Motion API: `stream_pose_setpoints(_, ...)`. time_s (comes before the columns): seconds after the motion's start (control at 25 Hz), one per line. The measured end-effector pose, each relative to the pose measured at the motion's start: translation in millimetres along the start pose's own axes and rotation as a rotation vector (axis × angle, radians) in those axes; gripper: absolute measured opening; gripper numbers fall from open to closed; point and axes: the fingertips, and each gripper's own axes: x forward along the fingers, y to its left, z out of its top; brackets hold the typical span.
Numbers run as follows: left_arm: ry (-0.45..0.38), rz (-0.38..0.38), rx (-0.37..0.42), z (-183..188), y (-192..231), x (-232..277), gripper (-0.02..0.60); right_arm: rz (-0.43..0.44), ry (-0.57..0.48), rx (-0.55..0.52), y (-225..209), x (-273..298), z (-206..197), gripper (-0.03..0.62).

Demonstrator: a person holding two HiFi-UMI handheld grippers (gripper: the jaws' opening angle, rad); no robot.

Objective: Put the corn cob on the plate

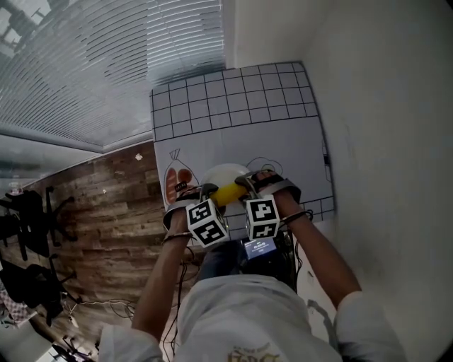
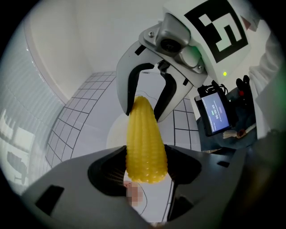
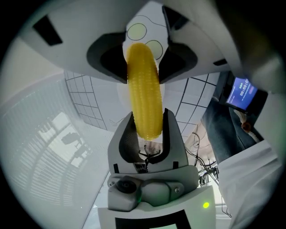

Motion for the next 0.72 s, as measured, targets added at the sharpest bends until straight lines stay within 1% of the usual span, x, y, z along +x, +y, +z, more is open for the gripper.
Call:
stream_pose_setpoints(0.36, 0.06, -0.017, 0.029, -6, 14, 21, 0.252, 0.045, -0.033, 0.006, -6, 18, -8, 0.219)
stream_pose_setpoints(0.56, 0.083, -0.035, 0.031, -11, 23, 34, 0.252, 0.065, -0.056, 0.016, -10, 28, -12, 0.218)
stream_pose_setpoints(0.72, 0.099, -0.044, 0.029, -14, 27, 41, 0.252, 0.097, -0.073, 0.03, -9, 33, -14, 0.215)
